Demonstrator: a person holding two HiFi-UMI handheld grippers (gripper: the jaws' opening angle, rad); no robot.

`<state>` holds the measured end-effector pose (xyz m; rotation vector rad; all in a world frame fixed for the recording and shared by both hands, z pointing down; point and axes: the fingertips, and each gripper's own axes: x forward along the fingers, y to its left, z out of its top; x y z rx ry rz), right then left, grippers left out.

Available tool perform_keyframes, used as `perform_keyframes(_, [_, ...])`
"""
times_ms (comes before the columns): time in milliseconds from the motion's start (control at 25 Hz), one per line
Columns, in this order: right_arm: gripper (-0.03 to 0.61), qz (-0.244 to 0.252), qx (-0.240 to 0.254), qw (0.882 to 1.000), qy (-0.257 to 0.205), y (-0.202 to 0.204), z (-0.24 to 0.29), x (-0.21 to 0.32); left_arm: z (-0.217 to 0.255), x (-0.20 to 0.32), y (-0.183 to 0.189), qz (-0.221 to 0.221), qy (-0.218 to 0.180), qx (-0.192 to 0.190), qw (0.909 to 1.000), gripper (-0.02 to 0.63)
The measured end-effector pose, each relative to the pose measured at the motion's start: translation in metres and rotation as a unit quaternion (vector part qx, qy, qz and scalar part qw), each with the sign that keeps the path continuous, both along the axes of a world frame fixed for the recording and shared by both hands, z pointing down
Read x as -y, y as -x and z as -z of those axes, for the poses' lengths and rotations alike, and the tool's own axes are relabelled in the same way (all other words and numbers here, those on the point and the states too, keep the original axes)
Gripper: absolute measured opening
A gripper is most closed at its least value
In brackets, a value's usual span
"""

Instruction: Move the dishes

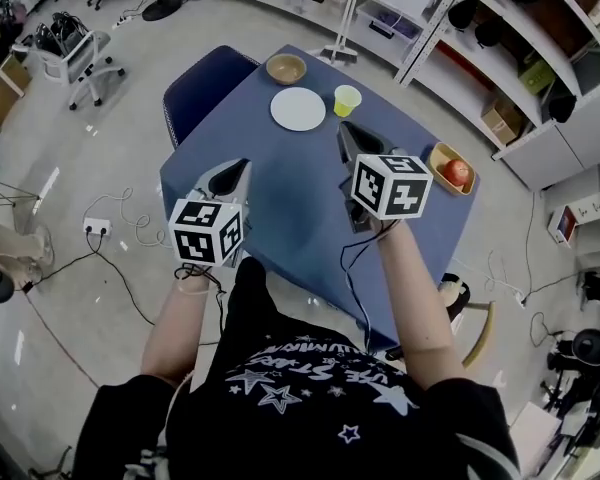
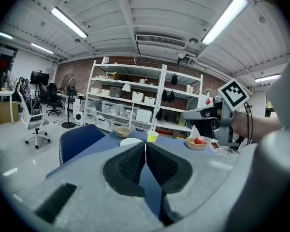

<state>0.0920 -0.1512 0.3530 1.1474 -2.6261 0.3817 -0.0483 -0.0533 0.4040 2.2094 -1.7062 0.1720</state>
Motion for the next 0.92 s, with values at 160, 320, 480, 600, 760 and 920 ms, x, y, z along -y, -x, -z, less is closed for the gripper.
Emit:
perform_keyframes(160, [0.0,0.005,0.004,1.0,0.0,-0.02,-0.006,-0.038,-0.006,-0.034,-0.018,0.002,0.006,-0.004,1.0,0.024])
perform_keyframes(320, [0.0,0.004,0.002,1.0,0.009,-0.04,-0.016,-0.07,-0.008,-0.063,-0.045,-0.004,0.009,-0.014,0.9999,0.023])
perform_keyframes(480, [0.0,0.006,0.007,1.0,0.007,-0.057,-0.016,-0.102,-0.006,-0.092,-0.066,-0.011,0.007,-0.009,0.9999,0.023])
perform_keyframes(600, [0.0,0.002,0.009,1.0,-0.004,-0.072,-0.015,-0.127,-0.01,-0.12,-0.078,-0.012,0.011,-0.005,0.9999,0.023])
perform_keyframes(760, [-0.002,0.002,0.015,1.0,-0.012,-0.09,-0.013,-0.159,-0.012,-0.154,-0.089,-0.008,0.014,-0.004,0.9999,0.023])
perform_keyframes(920, [0.0,0.013,0.019,1.0,-0.011,-0.104,-0.013,-0.194,-0.012,-0.191,-0.102,-0.003,0.015,-0.005,0.9999,0.024])
